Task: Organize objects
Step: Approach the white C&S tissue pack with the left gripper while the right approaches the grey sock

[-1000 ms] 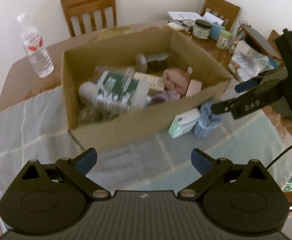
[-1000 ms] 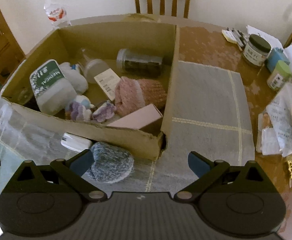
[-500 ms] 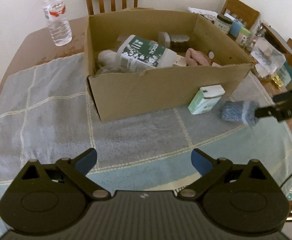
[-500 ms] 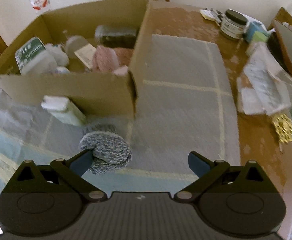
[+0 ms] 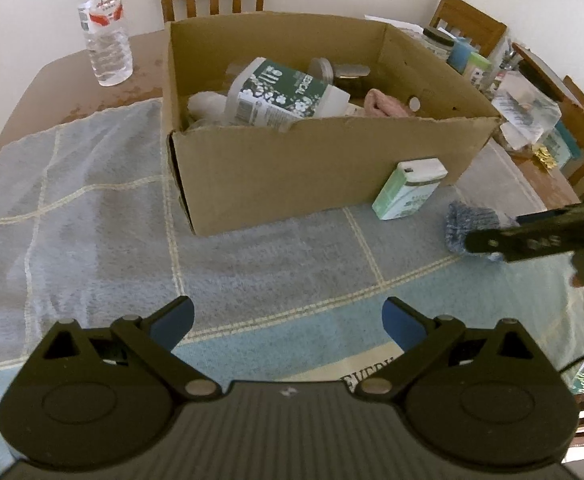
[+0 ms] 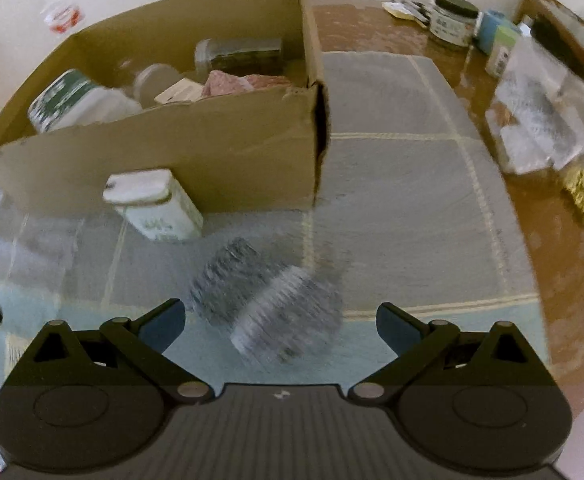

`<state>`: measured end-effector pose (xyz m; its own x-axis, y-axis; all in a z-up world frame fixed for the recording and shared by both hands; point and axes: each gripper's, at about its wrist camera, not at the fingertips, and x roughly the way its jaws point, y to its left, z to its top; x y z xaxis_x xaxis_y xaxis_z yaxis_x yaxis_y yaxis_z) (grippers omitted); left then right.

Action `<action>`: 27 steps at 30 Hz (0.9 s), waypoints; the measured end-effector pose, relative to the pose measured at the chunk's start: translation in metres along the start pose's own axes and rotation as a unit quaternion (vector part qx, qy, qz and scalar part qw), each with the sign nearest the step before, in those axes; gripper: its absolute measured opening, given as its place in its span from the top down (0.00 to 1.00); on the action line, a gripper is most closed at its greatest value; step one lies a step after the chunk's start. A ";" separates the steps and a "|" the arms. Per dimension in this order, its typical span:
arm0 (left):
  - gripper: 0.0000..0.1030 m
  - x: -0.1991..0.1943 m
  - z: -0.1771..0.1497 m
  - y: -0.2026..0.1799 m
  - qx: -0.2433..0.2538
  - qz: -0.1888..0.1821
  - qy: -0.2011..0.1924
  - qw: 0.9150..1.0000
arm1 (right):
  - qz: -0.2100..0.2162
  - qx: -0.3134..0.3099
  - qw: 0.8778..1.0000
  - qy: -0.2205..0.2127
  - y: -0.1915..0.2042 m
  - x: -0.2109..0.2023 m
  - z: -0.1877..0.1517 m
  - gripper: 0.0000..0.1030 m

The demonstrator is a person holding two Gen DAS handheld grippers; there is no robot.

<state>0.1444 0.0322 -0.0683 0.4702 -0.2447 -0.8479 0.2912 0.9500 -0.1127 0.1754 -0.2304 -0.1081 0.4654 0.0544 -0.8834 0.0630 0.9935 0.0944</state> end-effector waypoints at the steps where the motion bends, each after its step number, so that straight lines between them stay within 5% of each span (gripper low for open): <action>1: 0.03 0.001 0.000 0.001 0.001 -0.002 -0.001 1.000 | -0.007 0.009 1.000 -0.006 0.003 0.005 -0.001 0.00; 10: 0.03 0.005 -0.002 0.000 -0.004 -0.003 -0.002 1.000 | -0.029 0.026 0.999 -0.014 -0.003 0.018 -0.007 0.00; 27: 0.03 0.026 0.037 -0.068 -0.071 0.038 -0.030 0.996 | 0.022 -0.155 0.988 0.012 -0.036 0.011 -0.016 0.00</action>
<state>0.1676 -0.0459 -0.0632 0.5367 -0.1772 -0.8249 0.1337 0.9832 -0.1242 0.1643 -0.2636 -0.1289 0.4397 0.0969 -0.8929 -0.2323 0.9726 -0.0089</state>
